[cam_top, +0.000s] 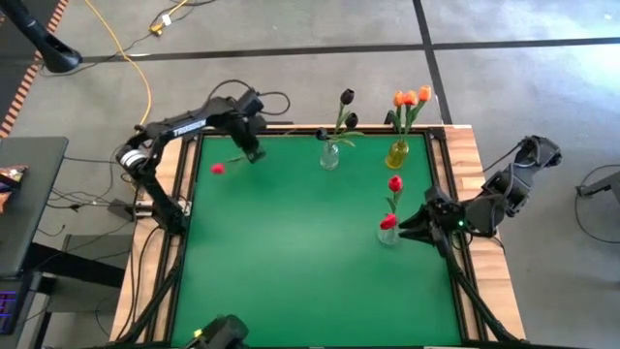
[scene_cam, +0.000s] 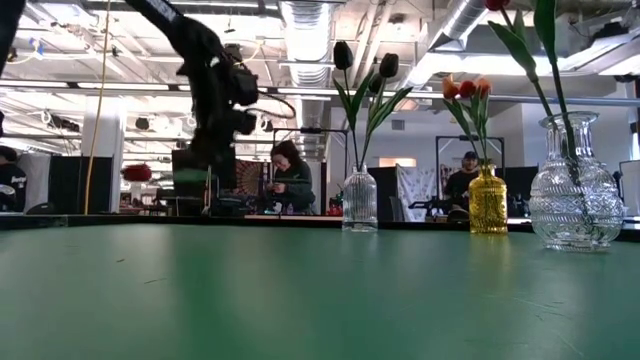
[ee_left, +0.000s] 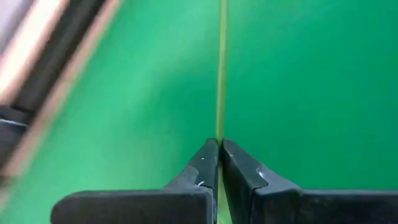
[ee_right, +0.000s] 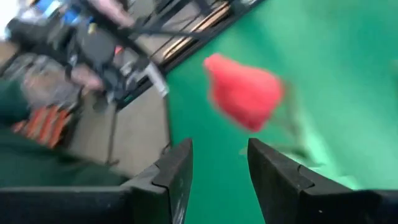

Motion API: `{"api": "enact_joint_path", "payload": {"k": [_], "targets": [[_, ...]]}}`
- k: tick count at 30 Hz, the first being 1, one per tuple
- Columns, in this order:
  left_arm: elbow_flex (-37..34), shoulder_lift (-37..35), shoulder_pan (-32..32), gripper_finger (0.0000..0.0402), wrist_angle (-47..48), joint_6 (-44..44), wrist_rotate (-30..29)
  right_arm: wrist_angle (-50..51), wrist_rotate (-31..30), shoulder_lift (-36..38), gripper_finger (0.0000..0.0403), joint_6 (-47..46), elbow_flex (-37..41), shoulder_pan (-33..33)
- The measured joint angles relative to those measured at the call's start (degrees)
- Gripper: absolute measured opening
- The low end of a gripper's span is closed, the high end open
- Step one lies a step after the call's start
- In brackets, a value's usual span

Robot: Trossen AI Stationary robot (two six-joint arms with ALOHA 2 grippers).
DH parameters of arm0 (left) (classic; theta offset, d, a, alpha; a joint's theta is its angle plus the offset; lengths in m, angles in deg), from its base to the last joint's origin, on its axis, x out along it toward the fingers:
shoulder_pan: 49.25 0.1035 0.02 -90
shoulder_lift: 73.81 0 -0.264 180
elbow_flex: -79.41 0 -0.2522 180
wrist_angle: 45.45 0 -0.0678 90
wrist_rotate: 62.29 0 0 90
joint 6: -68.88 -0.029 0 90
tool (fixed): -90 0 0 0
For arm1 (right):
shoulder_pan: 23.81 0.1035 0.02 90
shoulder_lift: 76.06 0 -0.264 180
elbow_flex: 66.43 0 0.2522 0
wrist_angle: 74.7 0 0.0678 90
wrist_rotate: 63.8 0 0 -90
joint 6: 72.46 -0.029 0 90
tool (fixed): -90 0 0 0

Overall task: Sort flowers into vase by color
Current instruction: Put the red flower into the right transparent vase

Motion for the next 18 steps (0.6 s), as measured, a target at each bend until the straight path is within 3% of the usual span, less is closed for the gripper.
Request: {"api": "enact_joint_path", "payload": {"k": [4,10,14,18], "targets": [[2.8,-5.5,-0.7,0.0,3.3,7.3,12.5,-0.1,5.5,0.2,0.0179,0.9,-0.9,0.0],[2.7,-14.4,-1.0,0.0,-0.9,17.6,30.5,-0.5,4.9,0.2,0.0179,12.2,-6.1,-0.2],[2.7,-19.9,-1.6,0.0,-6.3,25.9,35.3,-6.7,0.3,0.2,0.0179,26.3,-9.2,-0.7],[2.7,-24.9,-3.4,0.0,-13.5,34.5,36.2,-19.5,-2.9,-0.4,0.0179,48.4,-9.8,-2.1]]}}
